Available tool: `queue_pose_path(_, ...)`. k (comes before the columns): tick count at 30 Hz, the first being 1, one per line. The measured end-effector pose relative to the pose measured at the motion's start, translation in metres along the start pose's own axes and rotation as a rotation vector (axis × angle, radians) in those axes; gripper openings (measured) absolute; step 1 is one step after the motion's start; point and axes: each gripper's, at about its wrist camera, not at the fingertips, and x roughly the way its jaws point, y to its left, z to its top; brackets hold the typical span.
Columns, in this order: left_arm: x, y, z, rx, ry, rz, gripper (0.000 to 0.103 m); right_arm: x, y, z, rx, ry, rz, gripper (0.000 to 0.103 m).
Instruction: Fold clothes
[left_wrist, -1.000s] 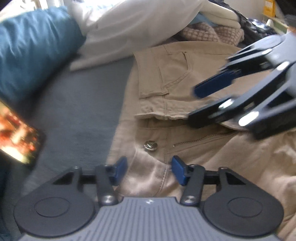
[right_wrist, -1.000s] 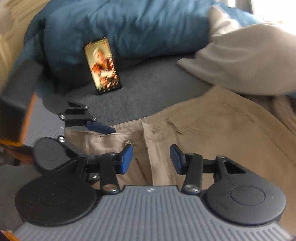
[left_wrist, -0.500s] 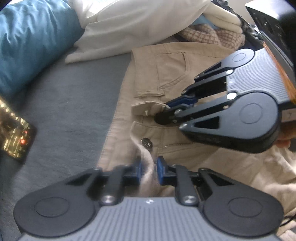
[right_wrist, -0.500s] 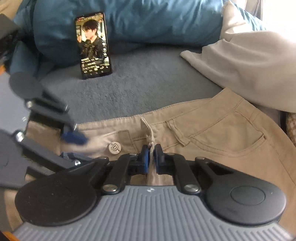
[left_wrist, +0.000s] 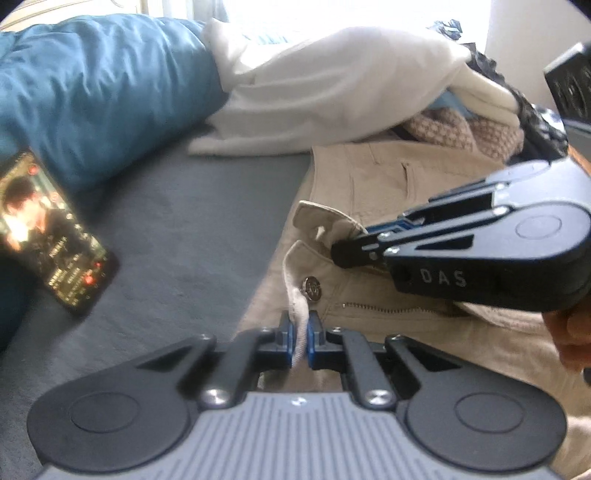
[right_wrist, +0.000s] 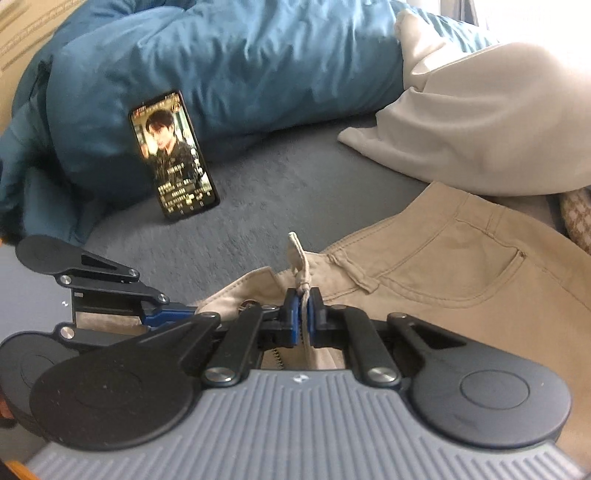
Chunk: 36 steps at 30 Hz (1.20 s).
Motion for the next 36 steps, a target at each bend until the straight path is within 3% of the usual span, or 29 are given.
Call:
queue_pose_path(3,-0.001,0.003,0.001,-0.013,0.002,0.011,0.007,0.001,0.003,0.003,-0.005,-0.014,0.009,0.004)
queue_pose_path(7,0.017,0.007,-0.006,-0.013,0.078,-0.008,0.007,0.017,0.009,-0.001,-0.029,0.012,0.0,0.004)
queue_pose_path(11,0.023,0.01,-0.005,-0.027,0.09,-0.036,0.016,0.032,0.005,-0.011,-0.009,0.057,0.005,0.007)
queue_pose_path(13,0.019,0.016,-0.004,-0.059,0.083,-0.043,0.032,0.026,0.002,-0.009,0.024,0.045,0.033,0.014)
queue_pose_path(14,0.016,0.02,-0.004,-0.08,0.08,-0.049,0.04,0.021,0.001,-0.008,0.035,0.031,0.057,0.027)
queue_pose_path(15,0.014,0.023,-0.004,-0.098,0.074,-0.051,0.042,0.012,0.0,-0.008,0.046,0.008,0.075,0.038)
queue_pose_path(16,0.011,0.025,-0.002,-0.111,0.064,-0.046,0.042,0.003,-0.002,-0.008,0.06,-0.018,0.083,0.042)
queue_pose_path(21,-0.009,0.03,0.007,-0.148,-0.031,-0.024,0.046,-0.072,-0.046,-0.023,0.316,-0.139,0.111,0.045)
queue_pose_path(25,-0.008,0.016,0.02,-0.13,-0.106,-0.088,0.052,-0.163,-0.101,-0.073,0.607,-0.208,0.017,0.045)
queue_pose_path(28,0.012,-0.003,0.029,-0.116,-0.068,-0.157,0.052,-0.243,-0.138,-0.127,0.806,-0.232,-0.148,0.045)
queue_pose_path(30,0.031,-0.013,0.029,-0.096,-0.024,-0.16,0.052,-0.294,-0.145,-0.166,0.927,-0.251,-0.257,0.044)
queue_pose_path(32,0.051,-0.017,0.023,-0.07,0.035,-0.111,0.052,-0.341,-0.144,-0.202,1.046,-0.291,-0.339,0.044)
queue_pose_path(34,0.052,-0.014,0.021,-0.077,0.026,-0.116,0.052,-0.379,-0.137,-0.234,1.152,-0.343,-0.422,0.044)
queue_pose_path(36,0.046,-0.013,0.026,-0.073,0.035,-0.11,0.058,-0.41,-0.129,-0.261,1.251,-0.412,-0.486,0.044)
